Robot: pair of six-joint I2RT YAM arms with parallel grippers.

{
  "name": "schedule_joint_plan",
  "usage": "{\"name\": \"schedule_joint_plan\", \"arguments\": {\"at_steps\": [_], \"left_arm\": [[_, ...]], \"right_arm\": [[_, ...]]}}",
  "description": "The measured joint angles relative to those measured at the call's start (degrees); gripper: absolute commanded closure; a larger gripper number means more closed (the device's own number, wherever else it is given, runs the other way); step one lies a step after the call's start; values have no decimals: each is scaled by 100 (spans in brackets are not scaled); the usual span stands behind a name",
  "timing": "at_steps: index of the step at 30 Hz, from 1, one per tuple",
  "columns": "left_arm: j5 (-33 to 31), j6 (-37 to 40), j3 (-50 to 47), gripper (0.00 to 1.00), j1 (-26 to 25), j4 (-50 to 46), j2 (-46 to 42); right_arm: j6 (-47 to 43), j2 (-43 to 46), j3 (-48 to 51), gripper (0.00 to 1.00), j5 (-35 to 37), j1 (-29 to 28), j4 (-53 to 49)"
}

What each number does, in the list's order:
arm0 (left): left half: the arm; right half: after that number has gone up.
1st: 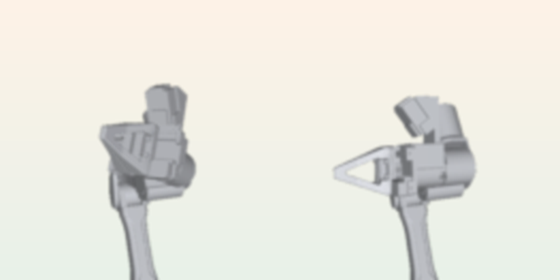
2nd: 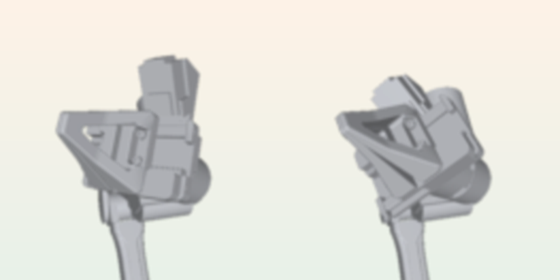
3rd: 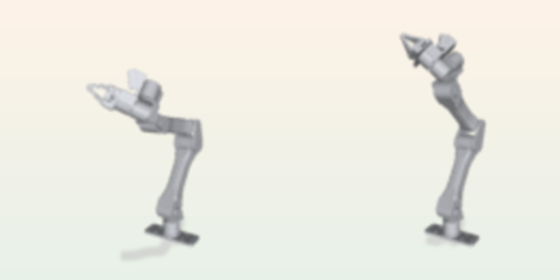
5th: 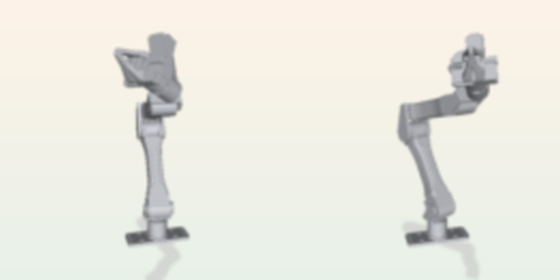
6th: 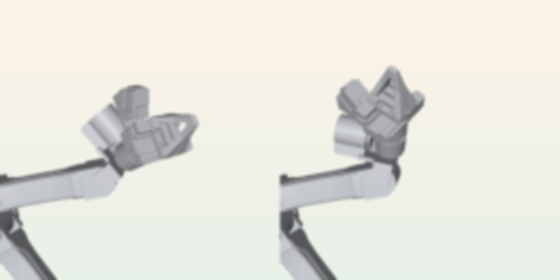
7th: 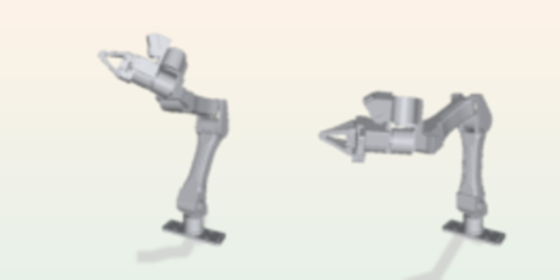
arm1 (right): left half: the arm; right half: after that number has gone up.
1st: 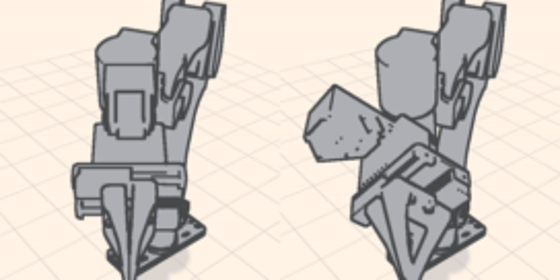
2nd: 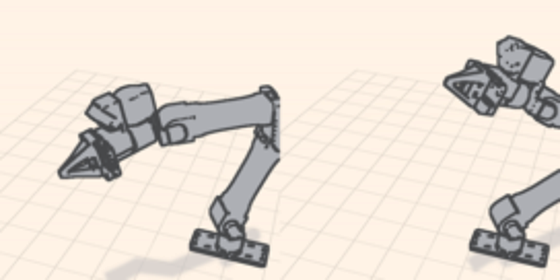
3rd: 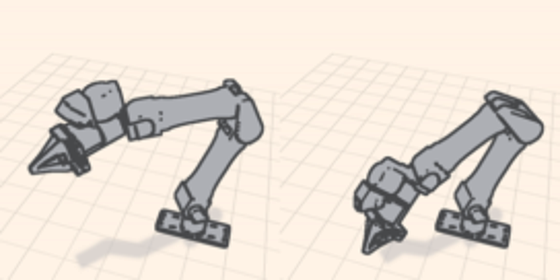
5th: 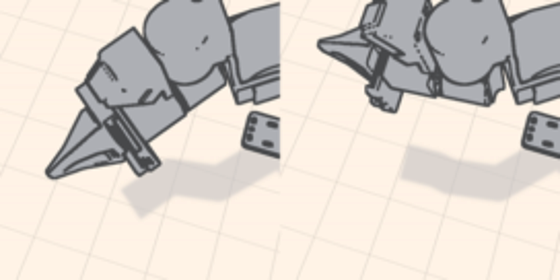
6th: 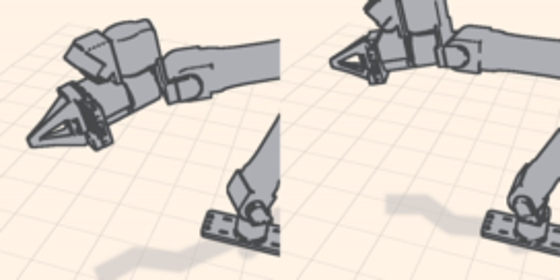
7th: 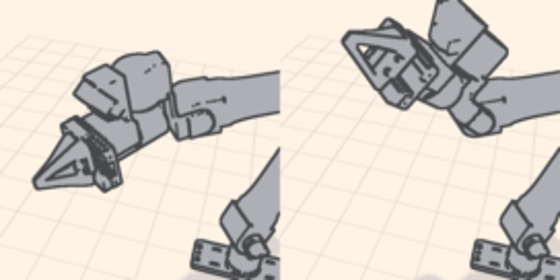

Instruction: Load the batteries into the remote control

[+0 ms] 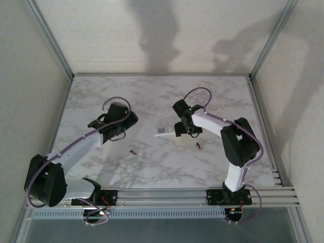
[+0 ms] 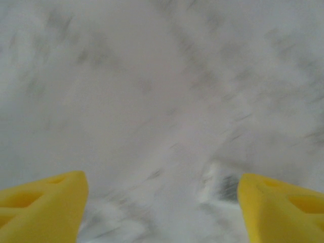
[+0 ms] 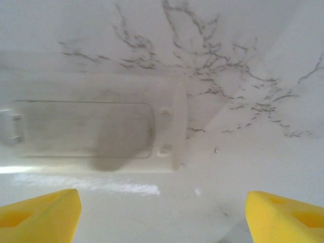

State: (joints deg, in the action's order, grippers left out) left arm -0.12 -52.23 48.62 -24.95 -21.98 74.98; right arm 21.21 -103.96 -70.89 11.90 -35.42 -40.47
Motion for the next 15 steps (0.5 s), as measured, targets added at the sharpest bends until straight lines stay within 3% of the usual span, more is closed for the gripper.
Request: {"name": "schedule_joint_plan", "arguments": {"at_steps": [2,8,15], "left_arm": [[24,-275,-262,42,-269,-382,50],[245,-1416,-1062,44,-1128,-1117,-446],[339,-2531,-2369,51,-1305,-1163,-1596]], "right_arm": [[33,133,0,15,-13,-42,9],[85,431,0,15,-101,-63,76],[52,903,85,14,-146,-63,120]]}}
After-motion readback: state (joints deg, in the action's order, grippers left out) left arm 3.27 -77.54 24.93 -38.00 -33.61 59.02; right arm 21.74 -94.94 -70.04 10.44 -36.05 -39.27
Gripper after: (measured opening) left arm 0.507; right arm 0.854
